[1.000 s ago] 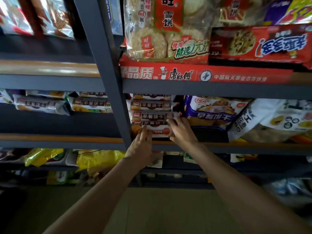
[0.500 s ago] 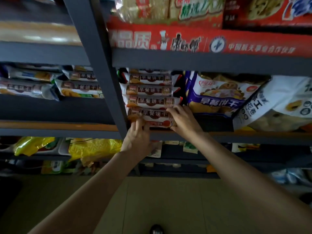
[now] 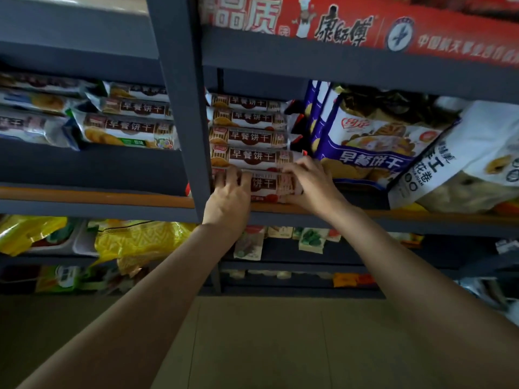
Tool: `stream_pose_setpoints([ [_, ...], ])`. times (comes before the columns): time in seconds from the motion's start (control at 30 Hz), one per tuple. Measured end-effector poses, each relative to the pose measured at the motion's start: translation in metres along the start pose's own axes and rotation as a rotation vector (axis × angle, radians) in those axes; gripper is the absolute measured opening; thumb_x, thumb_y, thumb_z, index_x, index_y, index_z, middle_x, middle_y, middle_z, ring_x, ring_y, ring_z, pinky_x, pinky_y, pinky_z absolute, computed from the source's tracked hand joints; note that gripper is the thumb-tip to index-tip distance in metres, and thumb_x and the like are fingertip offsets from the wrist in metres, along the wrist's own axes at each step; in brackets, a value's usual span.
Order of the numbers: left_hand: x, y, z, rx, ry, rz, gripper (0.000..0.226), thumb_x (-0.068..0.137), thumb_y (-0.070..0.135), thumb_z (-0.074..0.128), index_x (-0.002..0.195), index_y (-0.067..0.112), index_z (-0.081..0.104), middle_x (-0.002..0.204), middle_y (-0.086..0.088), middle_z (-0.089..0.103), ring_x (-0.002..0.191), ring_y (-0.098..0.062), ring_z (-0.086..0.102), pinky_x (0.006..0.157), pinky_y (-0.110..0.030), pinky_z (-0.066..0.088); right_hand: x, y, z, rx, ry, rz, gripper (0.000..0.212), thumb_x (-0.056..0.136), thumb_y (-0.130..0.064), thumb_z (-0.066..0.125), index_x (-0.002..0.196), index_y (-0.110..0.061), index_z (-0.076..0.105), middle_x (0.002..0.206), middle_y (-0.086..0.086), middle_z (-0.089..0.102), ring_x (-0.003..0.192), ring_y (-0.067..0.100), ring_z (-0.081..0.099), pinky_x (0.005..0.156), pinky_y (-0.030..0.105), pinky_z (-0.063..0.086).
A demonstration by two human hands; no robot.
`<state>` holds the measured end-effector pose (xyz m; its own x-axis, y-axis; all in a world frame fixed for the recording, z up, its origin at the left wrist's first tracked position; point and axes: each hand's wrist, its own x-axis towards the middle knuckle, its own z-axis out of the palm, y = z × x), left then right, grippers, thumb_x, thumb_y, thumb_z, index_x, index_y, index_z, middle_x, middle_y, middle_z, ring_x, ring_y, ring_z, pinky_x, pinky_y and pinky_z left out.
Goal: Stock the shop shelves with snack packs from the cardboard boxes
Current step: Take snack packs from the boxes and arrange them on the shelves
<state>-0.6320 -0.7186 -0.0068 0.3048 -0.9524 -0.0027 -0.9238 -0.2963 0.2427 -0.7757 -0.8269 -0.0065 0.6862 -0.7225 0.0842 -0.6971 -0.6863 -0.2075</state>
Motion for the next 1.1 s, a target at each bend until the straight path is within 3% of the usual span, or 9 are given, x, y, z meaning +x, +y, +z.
stream_pose_setpoints([
  [0.1, 0.000, 0.003, 0.001, -0.119, 0.017, -0.052, 0.053, 0.093, 0.013, 0.047, 0.140, 0.011, 0.023, 0.144, -0.015, 0.021, 0.128, -0.036, 0.033, 0.101, -0.039, 0.037, 0.009, 0.004, -0.008, 0.106, 0.089, -0.001, 0.049, 0.080, -0.036, 0.069, 0.120, -0.008, 0.059, 0.121, 0.010, 0.047, 0.117, 0.026, 0.042, 0.098, 0.032, 0.033],
  [0.23, 0.015, 0.009, 0.005, -0.091, 0.148, -0.054, 0.046, 0.094, 0.020, 0.041, 0.138, 0.012, 0.029, 0.144, -0.013, 0.025, 0.134, -0.033, 0.021, 0.110, -0.039, 0.020, 0.036, -0.001, -0.012, 0.152, 0.002, 0.042, 0.042, 0.093, -0.033, 0.055, 0.132, -0.017, 0.050, 0.143, 0.006, 0.035, 0.131, 0.025, 0.035, 0.108, 0.040, 0.033],
  [0.4, 0.045, 0.027, 0.013, -0.002, -0.074, -0.107, 0.051, 0.100, 0.034, 0.025, 0.148, 0.033, 0.008, 0.158, 0.004, -0.007, 0.143, -0.034, -0.014, 0.116, -0.051, -0.002, 0.047, 0.000, -0.014, 0.086, -0.113, 0.044, 0.039, 0.097, -0.009, 0.043, 0.135, -0.018, 0.049, 0.139, 0.008, 0.042, 0.123, 0.026, 0.042, 0.094, 0.032, 0.038],
  [0.6, 0.040, 0.022, 0.021, 0.000, -0.063, -0.121, 0.048, 0.100, 0.041, 0.017, 0.147, 0.035, 0.010, 0.158, 0.002, -0.006, 0.142, -0.038, -0.014, 0.115, -0.049, -0.006, 0.052, 0.005, -0.006, 0.056, -0.051, 0.073, 0.046, 0.095, 0.003, 0.043, 0.136, -0.016, 0.047, 0.141, 0.012, 0.041, 0.131, 0.027, 0.035, 0.101, 0.033, 0.035],
  [0.73, 0.036, 0.020, 0.022, 0.013, -0.036, -0.129, 0.049, 0.100, 0.042, 0.017, 0.148, 0.033, 0.012, 0.158, -0.001, -0.004, 0.143, -0.037, -0.010, 0.115, -0.047, -0.005, 0.051, 0.003, 0.004, 0.090, 0.025, 0.032, 0.042, 0.093, 0.005, 0.044, 0.130, -0.013, 0.054, 0.136, 0.014, 0.046, 0.126, 0.029, 0.042, 0.102, 0.035, 0.038],
  [0.93, 0.042, 0.015, 0.020, 0.001, -0.068, -0.122, 0.049, 0.100, 0.042, 0.017, 0.148, 0.031, 0.012, 0.158, -0.002, -0.003, 0.144, -0.032, -0.005, 0.116, -0.044, -0.003, 0.046, -0.003, 0.001, 0.148, 0.021, 0.077, 0.032, 0.100, -0.014, 0.038, 0.127, -0.010, 0.055, 0.135, 0.012, 0.044, 0.123, 0.027, 0.041, 0.098, 0.031, 0.036],
  [1.1, 0.037, 0.013, 0.020, -0.012, -0.037, -0.090, 0.048, 0.101, 0.039, 0.019, 0.148, 0.030, 0.015, 0.158, -0.002, -0.001, 0.145, -0.030, -0.003, 0.116, -0.042, -0.001, 0.016, -0.007, -0.005, 0.114, -0.222, -0.118, 0.053, 0.095, -0.039, 0.050, 0.143, -0.018, 0.038, 0.157, 0.005, 0.014, 0.144, 0.025, 0.006, 0.117, 0.041, 0.011],
])
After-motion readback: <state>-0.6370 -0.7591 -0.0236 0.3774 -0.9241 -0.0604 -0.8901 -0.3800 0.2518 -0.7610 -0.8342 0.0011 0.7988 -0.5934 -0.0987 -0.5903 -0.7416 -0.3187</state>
